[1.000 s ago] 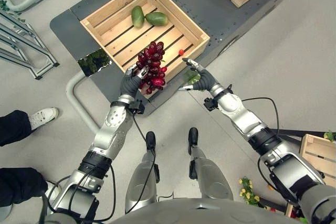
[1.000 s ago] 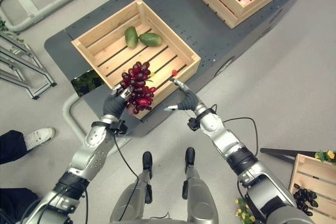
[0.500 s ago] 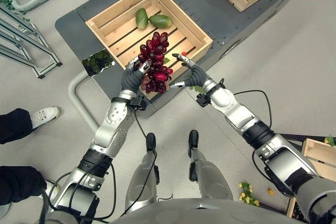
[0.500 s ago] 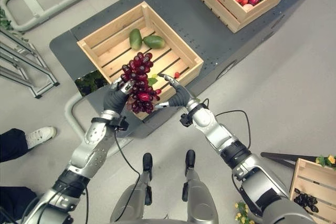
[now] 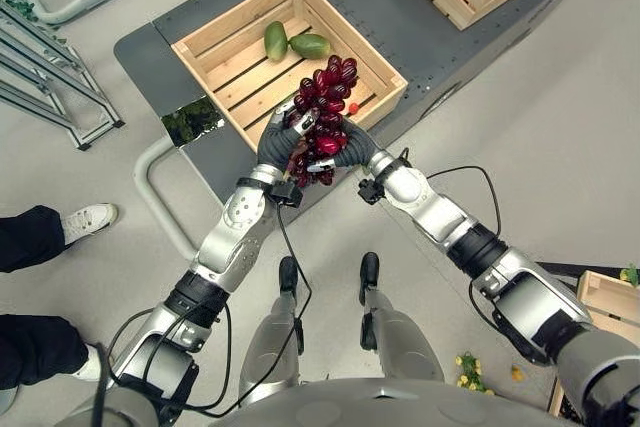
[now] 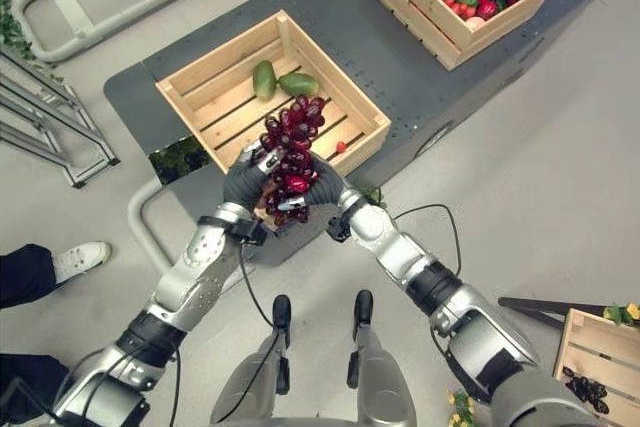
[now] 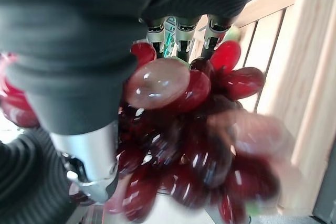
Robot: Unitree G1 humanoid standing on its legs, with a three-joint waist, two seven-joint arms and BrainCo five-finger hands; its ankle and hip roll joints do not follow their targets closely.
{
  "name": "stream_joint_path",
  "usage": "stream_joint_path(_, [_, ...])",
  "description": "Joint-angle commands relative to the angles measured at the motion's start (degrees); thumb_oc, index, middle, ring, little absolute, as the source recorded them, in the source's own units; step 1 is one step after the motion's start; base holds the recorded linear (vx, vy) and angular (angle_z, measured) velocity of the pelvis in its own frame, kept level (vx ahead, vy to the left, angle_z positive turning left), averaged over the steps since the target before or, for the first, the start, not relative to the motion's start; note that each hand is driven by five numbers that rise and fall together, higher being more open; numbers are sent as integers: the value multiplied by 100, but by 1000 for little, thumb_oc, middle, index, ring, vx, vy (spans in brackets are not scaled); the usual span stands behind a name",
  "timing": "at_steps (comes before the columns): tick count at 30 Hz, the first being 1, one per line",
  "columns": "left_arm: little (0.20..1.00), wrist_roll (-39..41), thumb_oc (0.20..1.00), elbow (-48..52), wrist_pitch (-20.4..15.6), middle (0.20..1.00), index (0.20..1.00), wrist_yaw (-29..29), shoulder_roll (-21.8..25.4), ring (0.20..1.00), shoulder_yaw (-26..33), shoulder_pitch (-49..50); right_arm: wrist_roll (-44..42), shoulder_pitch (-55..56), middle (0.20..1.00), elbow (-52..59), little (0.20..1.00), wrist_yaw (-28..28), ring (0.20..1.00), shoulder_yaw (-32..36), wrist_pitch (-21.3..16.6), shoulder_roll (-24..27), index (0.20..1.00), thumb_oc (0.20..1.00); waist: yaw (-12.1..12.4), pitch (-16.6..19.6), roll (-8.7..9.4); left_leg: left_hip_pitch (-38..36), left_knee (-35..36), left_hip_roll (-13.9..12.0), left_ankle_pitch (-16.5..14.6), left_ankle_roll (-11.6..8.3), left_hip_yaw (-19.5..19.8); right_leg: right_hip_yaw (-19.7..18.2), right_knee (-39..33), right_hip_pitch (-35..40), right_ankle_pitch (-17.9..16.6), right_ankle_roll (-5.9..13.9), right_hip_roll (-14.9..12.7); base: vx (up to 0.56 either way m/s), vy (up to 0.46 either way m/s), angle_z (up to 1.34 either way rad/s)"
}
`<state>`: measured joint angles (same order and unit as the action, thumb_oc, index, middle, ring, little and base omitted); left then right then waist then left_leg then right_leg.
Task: Pick up the fruits from the basket on one side to the basket on the other side
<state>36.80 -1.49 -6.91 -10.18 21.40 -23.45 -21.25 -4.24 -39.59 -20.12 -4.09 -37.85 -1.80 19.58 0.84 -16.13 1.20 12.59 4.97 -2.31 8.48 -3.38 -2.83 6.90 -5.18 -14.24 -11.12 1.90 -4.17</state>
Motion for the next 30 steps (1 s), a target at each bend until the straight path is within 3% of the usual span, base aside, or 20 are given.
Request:
stream_joint_path(1, [200, -84, 200, 225, -425, 200, 200, 91, -109, 200, -299, -577, -222, -416, 1000, -183, 1000, 1, 1000, -133, -236, -575, 1000, 1000, 93, 421, 230, 18, 3, 348, -525, 161, 98, -19, 87, 23, 394, 595, -247, 0, 0, 0])
stream_joint_path(13, [200, 108, 200, 300, -451, 200, 200, 109, -221, 200, -689, -793, -456, -861, 1000, -637, 1000, -83, 1000, -326, -243, -1012, 1000, 1000, 166, 420, 256, 33, 3, 347, -508, 164, 139, 20, 99, 24, 386, 603, -262, 0, 0, 0])
stream_joint_path(14, [200, 143, 200, 342, -444, 200, 200, 125, -231, 200, -746, -793, -494, -873, 896, -676, 896, -88, 896, -338, -241, -1060, 896, 896, 178, 411, 259, 34, 3, 352, -506, 167, 147, 26, 103, 20, 380, 603, -266, 0, 0, 0])
stream_joint_path(16, [200, 146, 200, 355, -436, 200, 200, 134, -225, 200, -768, -801, -500, -888, 200, -667, 200, -101, 200, -341, -250, -1060, 200, 200, 184, 407, 261, 34, 3, 352, -504, 167, 151, 28, 105, 19, 379, 605, -267, 0, 0, 0])
stream_joint_path(30, [200, 89, 200, 172, -455, 200, 200, 57, -276, 200, -771, -829, -514, -655, 200, -534, 200, -206, 200, -250, -280, -1002, 200, 200, 147, 431, 257, 15, 3, 343, -524, 173, 127, 20, 99, 36, 379, 612, -266, 0, 0, 0])
